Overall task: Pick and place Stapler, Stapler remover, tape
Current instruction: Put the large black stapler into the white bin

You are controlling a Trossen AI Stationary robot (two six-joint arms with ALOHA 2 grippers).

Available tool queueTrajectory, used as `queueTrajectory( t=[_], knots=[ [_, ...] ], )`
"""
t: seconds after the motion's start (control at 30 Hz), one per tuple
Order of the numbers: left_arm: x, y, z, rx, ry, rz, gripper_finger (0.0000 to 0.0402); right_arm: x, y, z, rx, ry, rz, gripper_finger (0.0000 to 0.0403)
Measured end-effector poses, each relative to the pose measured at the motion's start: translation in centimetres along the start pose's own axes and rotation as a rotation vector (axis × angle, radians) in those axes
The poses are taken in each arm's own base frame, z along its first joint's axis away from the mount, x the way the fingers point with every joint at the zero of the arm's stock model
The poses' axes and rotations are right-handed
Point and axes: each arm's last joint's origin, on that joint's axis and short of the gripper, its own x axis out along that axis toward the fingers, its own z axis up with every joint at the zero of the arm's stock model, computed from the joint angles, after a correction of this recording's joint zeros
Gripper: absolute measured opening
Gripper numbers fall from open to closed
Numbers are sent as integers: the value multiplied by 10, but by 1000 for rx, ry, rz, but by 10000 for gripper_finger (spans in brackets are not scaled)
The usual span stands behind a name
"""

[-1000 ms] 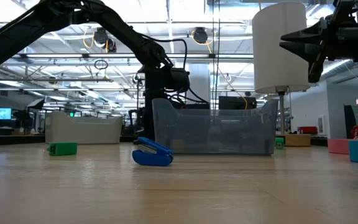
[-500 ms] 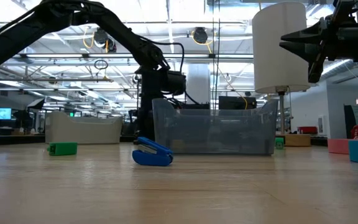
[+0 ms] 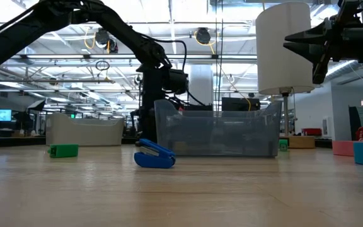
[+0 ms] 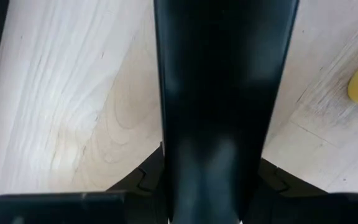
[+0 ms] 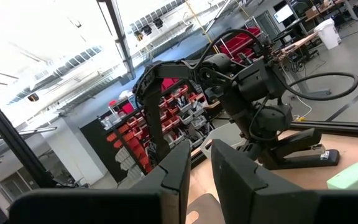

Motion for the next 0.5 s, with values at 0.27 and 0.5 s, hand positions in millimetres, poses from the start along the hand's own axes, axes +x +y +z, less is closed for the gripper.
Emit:
queueTrajectory(
  t=[0.27, 0.5],
  knots=[
    [-3, -2, -4, -1, 27, 1, 128, 0, 0, 0, 0, -1, 0, 59],
    [-27, -8, -12, 5, 15, 7, 128, 0, 0, 0, 0, 0, 0, 59]
  ],
)
